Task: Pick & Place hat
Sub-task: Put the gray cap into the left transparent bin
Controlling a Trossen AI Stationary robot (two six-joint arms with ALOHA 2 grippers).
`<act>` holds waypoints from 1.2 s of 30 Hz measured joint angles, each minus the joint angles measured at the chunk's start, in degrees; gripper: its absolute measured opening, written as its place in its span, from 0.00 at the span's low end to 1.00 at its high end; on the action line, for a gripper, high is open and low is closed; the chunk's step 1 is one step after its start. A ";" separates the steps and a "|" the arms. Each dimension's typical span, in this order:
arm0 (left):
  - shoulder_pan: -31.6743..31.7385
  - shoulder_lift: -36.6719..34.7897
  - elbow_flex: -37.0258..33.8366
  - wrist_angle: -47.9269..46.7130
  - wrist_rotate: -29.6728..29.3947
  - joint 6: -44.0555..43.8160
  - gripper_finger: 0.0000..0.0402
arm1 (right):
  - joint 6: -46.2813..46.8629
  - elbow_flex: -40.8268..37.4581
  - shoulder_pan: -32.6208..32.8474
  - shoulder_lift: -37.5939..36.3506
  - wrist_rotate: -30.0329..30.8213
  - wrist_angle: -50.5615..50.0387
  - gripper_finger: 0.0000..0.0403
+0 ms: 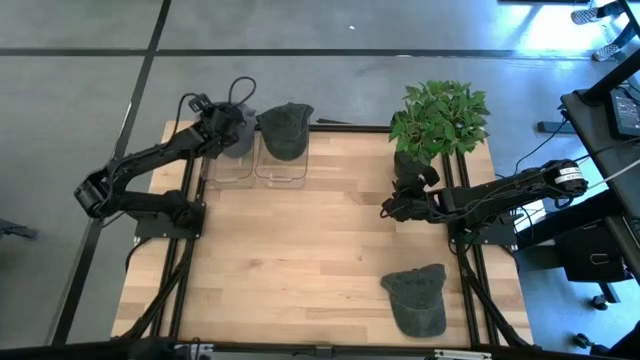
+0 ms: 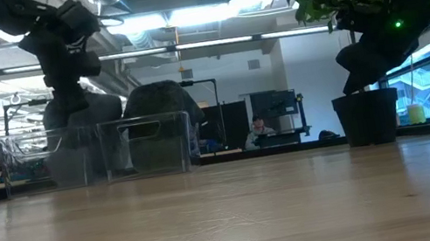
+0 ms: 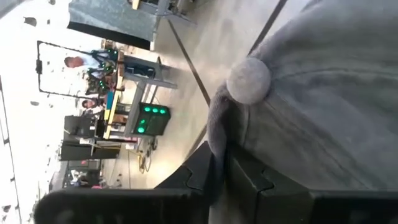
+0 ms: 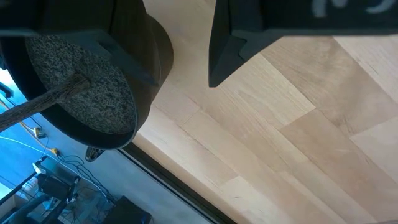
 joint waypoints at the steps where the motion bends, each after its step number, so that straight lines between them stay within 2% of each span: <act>1: 0.18 0.02 0.00 0.41 0.01 -0.21 0.10 | -0.01 0.00 0.00 0.02 -0.01 0.02 0.34; 6: 0.23 0.00 0.00 0.98 -0.07 -0.32 0.20 | -0.01 0.00 0.00 0.02 0.01 0.02 0.34; 14: 0.03 0.00 0.00 0.95 -0.26 0.76 0.43 | 0.08 0.00 0.00 0.02 -0.03 0.02 0.34; 19: -0.53 -0.02 0.04 0.95 -2.67 1.64 0.54 | 0.12 0.00 0.00 0.02 -0.03 0.15 0.34; 25: -2.17 -0.18 1.76 -0.36 -6.04 3.19 0.57 | 0.21 0.00 0.00 0.02 -0.04 0.30 0.34; 29: -3.48 -0.97 4.35 -3.17 -4.08 2.04 0.56 | 0.23 0.00 0.00 0.02 -0.03 0.78 0.34; 36: -4.45 -2.89 11.52 -18.85 1.53 -6.93 0.56 | 0.23 0.00 0.00 0.02 0.03 0.81 0.34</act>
